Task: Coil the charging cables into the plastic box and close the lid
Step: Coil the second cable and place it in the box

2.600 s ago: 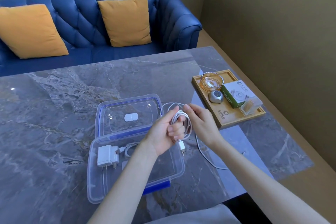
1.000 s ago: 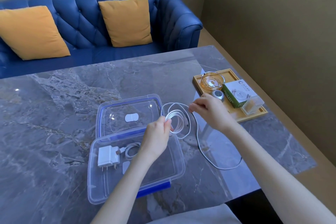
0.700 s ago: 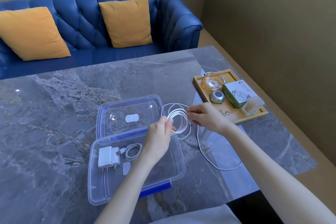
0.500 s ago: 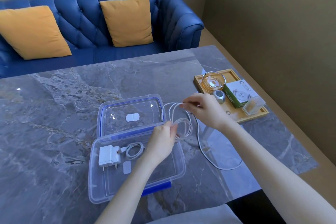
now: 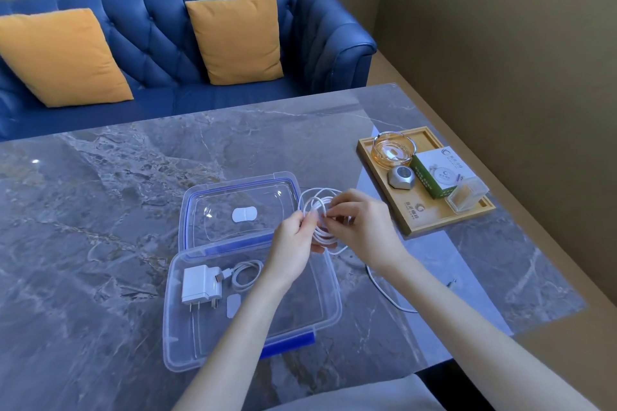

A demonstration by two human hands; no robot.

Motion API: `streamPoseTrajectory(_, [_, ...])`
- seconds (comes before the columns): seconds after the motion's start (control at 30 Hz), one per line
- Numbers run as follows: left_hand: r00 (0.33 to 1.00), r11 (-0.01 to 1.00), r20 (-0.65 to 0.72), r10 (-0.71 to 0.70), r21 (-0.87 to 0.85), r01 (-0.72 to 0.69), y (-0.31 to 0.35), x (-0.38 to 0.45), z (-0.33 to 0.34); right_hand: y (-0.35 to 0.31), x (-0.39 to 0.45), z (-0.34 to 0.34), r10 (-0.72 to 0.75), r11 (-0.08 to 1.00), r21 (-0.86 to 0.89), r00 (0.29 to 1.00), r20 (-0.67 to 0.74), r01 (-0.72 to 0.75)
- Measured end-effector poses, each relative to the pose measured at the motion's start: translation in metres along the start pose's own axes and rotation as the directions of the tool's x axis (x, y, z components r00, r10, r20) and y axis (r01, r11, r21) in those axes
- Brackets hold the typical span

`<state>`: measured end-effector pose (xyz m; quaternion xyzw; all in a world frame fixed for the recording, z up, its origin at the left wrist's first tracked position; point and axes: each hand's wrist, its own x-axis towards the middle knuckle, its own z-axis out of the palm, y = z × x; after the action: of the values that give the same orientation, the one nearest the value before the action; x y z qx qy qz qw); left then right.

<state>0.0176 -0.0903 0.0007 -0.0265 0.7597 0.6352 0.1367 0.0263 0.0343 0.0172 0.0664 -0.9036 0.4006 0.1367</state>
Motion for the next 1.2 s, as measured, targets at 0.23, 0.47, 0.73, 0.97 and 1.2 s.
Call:
streamPoseTrajectory(0.23, [1.000, 0.994, -0.005, -0.014, -0.105, 0.014, -0.002, -0.009, 0.004, 0.004, 0.001, 0.008, 0.107, 0.970, -0.208, 0.991, -0.086, -0.123])
streamPoseTrajectory(0.47, [0.998, 0.996, -0.059, 0.006, -0.084, -0.011, 0.001, -0.011, 0.000, 0.011, -0.002, 0.011, -0.121, 0.902, -0.425, 0.989, -0.088, 0.073])
streamPoseTrajectory(0.73, [0.991, 0.989, -0.048, 0.122, 0.091, -0.118, 0.004, -0.015, 0.004, 0.007, -0.005, 0.014, -0.050, 0.956, -0.291, 0.949, -0.311, -0.045])
streamPoseTrajectory(0.97, [0.984, 0.968, -0.034, 0.177, 0.184, -0.168, 0.007, -0.018, 0.007, 0.010, -0.007, 0.013, -0.171, 0.960, -0.276, 0.883, -0.438, 0.048])
streamPoseTrajectory(1.2, [0.979, 0.960, 0.012, 0.206, 0.189, -0.204, 0.006, -0.019, 0.005, 0.013, -0.005, 0.009, 0.127, 0.991, -0.005, 0.964, -0.234, -0.132])
